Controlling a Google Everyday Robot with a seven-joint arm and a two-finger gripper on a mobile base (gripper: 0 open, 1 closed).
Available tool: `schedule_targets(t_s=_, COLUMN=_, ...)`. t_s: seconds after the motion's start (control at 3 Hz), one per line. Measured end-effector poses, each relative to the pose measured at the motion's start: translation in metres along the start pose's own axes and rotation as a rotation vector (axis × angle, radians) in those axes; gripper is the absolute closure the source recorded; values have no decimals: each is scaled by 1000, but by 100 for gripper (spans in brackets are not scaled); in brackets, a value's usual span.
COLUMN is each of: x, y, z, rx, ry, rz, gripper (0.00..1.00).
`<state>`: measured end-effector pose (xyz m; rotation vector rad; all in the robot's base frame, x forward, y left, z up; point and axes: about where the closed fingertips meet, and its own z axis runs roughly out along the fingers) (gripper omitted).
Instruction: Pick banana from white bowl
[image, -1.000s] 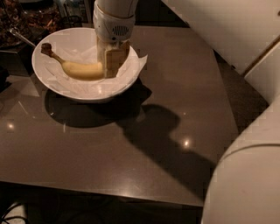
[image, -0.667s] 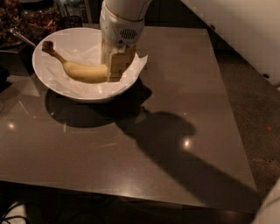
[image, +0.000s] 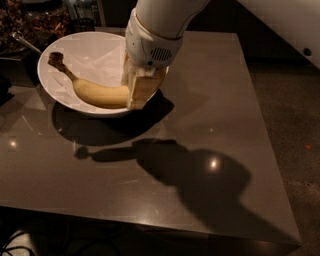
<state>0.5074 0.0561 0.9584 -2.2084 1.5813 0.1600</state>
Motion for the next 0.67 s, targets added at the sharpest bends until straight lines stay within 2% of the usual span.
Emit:
schedule_targets(t_s=0.33, x=-3, y=30, z=-10, rx=3, ry=1, rz=42, gripper=100)
schedule_targets(t_s=0.67, x=-2, y=33, z=-10, rx=2, ry=4, rz=44, gripper=100)
